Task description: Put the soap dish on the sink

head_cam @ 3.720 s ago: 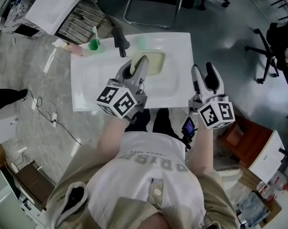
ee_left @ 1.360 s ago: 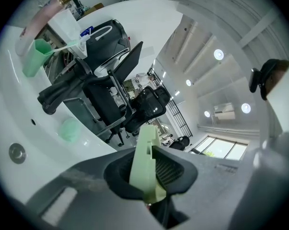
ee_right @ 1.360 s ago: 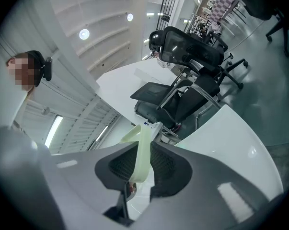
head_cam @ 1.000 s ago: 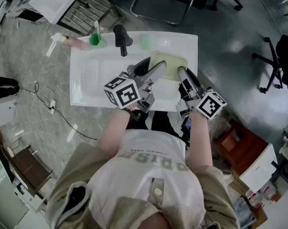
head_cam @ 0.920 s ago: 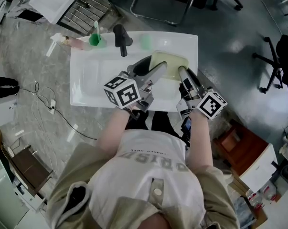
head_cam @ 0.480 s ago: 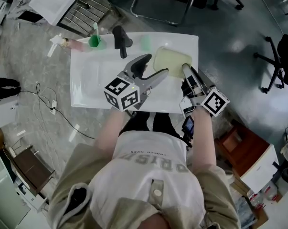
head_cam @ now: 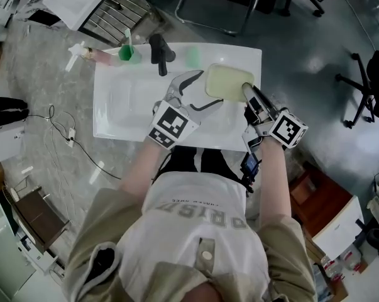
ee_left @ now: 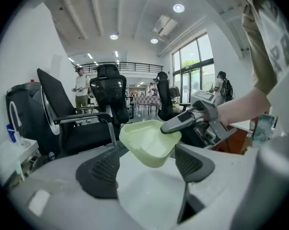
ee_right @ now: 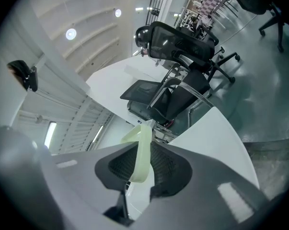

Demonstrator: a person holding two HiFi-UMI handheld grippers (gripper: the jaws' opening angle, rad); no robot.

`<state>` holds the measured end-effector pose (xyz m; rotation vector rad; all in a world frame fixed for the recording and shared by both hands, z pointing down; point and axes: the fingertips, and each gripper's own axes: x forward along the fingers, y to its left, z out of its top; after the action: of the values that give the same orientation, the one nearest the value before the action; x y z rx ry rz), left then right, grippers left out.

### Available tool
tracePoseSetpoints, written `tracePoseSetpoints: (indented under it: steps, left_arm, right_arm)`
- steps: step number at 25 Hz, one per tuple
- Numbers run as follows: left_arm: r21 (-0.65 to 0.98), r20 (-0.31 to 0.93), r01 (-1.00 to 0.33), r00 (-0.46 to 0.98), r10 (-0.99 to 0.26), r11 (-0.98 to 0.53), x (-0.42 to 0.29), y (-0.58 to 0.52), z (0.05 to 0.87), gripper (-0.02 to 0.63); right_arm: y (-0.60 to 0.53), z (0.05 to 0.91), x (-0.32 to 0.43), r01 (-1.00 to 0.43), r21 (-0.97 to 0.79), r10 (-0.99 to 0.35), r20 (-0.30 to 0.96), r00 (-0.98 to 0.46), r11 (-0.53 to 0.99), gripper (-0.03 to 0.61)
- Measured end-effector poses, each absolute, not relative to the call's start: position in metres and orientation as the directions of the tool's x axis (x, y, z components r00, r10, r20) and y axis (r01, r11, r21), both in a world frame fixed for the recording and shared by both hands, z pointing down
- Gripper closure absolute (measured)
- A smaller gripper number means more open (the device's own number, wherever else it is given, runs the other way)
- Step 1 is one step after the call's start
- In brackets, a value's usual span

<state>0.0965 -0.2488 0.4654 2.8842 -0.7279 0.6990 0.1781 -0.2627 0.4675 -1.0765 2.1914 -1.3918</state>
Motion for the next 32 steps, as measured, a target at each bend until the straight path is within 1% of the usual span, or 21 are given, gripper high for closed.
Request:
tracePoseSetpoints:
  steps: [3,12,17,24,32]
  left_arm:
    - [-0.058,0.475,-0.460,0.768,-0.430,-0.886,0.103,-0.247,0.470,0.241]
    - [-0.043,0.525,-0.498,0.726,-0.444,-0.866,0.117,-0.248,0.497,0.241]
    - [-0.024,0.565,-0.517,0.699,-0.438,-0.855,0.121,-0.252,0.521,0.241]
    - [-0.040,0.617,-0.481,0.678,-0.400,-0.876,0.125,-0.272,0.549,0.241]
    - [-0.025,0.708,-0.403,0.639,-0.301,-0.915,0.126,-0.297,0.590,0.241]
  right_arm:
    - [-0.264,0.471,0.179,-0.430,-0.871,-0.718,0.140,-0.681,0.238,0.511]
    - [-0.268,0.490,0.194,-0.497,-0.841,-0.663,0.249,-0.706,0.213,0.511]
    - [-0.274,0.499,0.198,-0.504,-0.839,-0.649,0.269,-0.712,0.205,0.511]
    - [-0.290,0.521,0.203,-0.554,-0.817,-0.664,0.328,-0.672,0.158,0.511]
    - [-0.310,0.550,0.207,-0.627,-0.776,-0.684,0.418,-0.598,0.074,0.511]
